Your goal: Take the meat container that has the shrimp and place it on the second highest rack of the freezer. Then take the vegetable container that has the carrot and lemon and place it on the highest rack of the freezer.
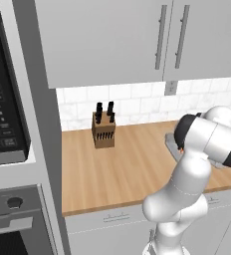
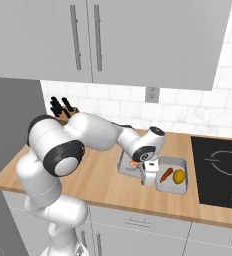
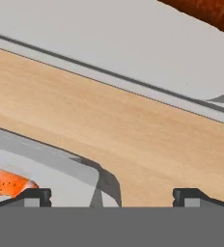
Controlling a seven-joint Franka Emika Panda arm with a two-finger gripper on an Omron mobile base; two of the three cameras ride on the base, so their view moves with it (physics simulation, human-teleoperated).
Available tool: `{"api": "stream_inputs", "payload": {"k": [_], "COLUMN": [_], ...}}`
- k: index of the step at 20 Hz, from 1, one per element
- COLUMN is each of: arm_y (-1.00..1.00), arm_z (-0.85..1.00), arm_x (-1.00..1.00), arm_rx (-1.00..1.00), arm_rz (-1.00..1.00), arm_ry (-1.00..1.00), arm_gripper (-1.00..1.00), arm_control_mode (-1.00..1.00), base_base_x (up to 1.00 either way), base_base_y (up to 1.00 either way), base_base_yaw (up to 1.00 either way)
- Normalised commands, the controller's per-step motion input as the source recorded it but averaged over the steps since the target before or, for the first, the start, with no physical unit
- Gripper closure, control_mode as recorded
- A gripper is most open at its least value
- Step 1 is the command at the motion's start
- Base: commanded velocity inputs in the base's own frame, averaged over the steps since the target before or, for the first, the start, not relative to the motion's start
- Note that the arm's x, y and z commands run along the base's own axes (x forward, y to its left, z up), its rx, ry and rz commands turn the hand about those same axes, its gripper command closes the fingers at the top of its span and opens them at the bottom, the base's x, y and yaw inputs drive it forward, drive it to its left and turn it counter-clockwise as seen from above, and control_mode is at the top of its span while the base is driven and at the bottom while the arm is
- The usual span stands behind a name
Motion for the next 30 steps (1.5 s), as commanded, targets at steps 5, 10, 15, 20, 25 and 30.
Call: {"api": "stream_inputs", "payload": {"k": [5, 10, 15, 20, 25, 30], "arm_y": [-0.02, 0.00, 0.03, 0.08, 0.17, 0.05], "arm_z": [-0.02, 0.00, 0.00, 0.01, 0.11, 0.01], "arm_x": [0.00, 0.00, 0.00, 0.01, 0.08, 0.05], "arm_rx": [0.00, 0.00, 0.00, 0.00, -0.03, -0.01], "arm_rz": [-0.06, -0.03, -0.01, 0.00, 0.00, 0.00], "arm_ry": [0.00, 0.00, 0.00, 0.00, 0.00, 0.00], "arm_gripper": [-1.00, -1.00, -1.00, -1.00, -1.00, -1.00], "arm_control_mode": [-1.00, -1.00, -1.00, -1.00, -1.00, -1.00], "base_base_x": [0.00, 0.00, 0.00, 0.00, 0.00, 0.00], "base_base_y": [0.00, 0.00, 0.00, 0.00, 0.00, 0.00], "base_base_yaw": [0.00, 0.00, 0.00, 0.00, 0.00, 0.00]}}
